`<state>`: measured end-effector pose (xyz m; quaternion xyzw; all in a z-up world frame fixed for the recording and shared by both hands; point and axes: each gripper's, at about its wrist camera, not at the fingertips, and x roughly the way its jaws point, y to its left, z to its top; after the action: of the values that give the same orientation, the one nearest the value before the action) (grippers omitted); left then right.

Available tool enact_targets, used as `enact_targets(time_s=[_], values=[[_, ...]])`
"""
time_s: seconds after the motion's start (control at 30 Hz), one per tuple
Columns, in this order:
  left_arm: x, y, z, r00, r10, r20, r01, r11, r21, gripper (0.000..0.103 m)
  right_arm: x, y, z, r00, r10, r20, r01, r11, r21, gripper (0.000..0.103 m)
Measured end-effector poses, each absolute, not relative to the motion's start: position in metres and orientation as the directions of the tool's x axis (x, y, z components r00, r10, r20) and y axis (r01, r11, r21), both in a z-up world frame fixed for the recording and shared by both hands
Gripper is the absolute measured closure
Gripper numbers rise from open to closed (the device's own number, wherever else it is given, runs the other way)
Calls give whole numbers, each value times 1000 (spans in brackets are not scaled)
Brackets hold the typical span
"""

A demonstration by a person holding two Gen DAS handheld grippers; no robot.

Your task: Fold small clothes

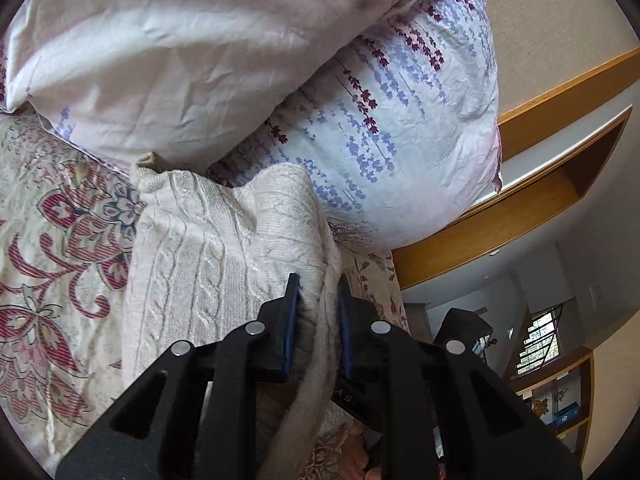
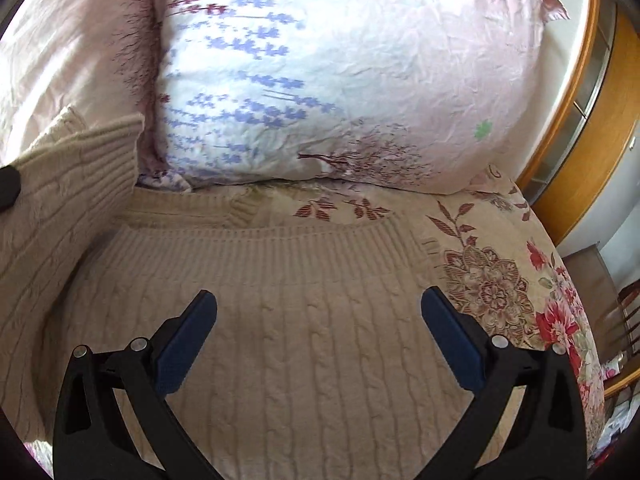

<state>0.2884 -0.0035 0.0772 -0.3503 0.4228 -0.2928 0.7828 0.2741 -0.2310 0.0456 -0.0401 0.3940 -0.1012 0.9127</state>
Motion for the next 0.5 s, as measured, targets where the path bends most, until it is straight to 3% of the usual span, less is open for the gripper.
enact_targets(time_s=[0.03, 0.1, 0.27, 0.3, 0.33, 0.37, 0.43, 0.5], values=[[290, -14, 75, 459, -767, -448, 166, 570, -805, 86, 275, -241, 47, 664, -233, -710, 187, 972, -144, 1], [293, -32, 66, 419, -808, -414, 187, 523, -831, 103, 277, -264, 50, 657, -236, -716, 237, 966, -100, 1], [290, -70, 50, 327, -846, -420, 232, 503, -833, 100, 279, -306, 47, 666, -28, -745, 215, 964, 157, 1], [285, -68, 55, 329, -851, -408, 256, 497, -829, 96, 278, -310, 48, 679, 21, -734, 194, 959, 207, 1], [278, -63, 62, 349, -844, -407, 282, 509, -813, 80, 275, -312, 50, 699, 85, -710, 159, 950, 270, 1], [271, -53, 70, 389, -828, -405, 306, 530, -791, 54, 272, -313, 53, 718, 149, -680, 119, 936, 331, 1], [255, -27, 84, 504, -754, -421, 313, 614, -725, 25, 264, -311, 59, 753, 239, -613, 40, 913, 406, 1], [239, 1, 93, 607, -656, -449, 287, 707, -646, 18, 256, -299, 67, 773, 330, -542, -75, 896, 438, 1]])
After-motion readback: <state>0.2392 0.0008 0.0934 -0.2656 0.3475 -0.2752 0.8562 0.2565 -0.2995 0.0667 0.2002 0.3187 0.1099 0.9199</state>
